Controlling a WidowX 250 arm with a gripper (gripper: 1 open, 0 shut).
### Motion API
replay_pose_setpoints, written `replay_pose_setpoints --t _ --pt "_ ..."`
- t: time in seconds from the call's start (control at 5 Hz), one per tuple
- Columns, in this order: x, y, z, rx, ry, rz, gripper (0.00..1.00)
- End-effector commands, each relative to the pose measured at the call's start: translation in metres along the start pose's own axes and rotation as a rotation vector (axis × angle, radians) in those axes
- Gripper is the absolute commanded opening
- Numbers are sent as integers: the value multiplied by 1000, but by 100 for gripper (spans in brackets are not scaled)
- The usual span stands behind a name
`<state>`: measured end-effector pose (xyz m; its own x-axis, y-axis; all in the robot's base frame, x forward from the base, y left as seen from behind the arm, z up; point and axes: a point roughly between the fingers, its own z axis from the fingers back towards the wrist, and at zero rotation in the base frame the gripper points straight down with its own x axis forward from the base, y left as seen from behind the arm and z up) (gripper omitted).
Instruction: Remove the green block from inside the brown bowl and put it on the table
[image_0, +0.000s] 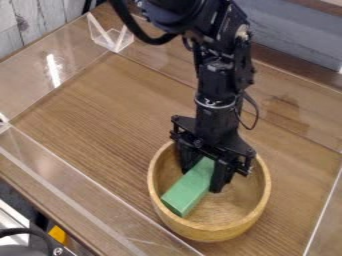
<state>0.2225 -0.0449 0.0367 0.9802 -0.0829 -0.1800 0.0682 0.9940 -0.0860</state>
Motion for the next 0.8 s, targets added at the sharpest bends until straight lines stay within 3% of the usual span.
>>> replay_pose_setpoints --t 0.0,0.2,0.6 --pt "9 9 18 -3 -68 37 0" --pt "10 19 21 -7 -70 82 0" --pt "1 12 22 15 -57 -52 0"
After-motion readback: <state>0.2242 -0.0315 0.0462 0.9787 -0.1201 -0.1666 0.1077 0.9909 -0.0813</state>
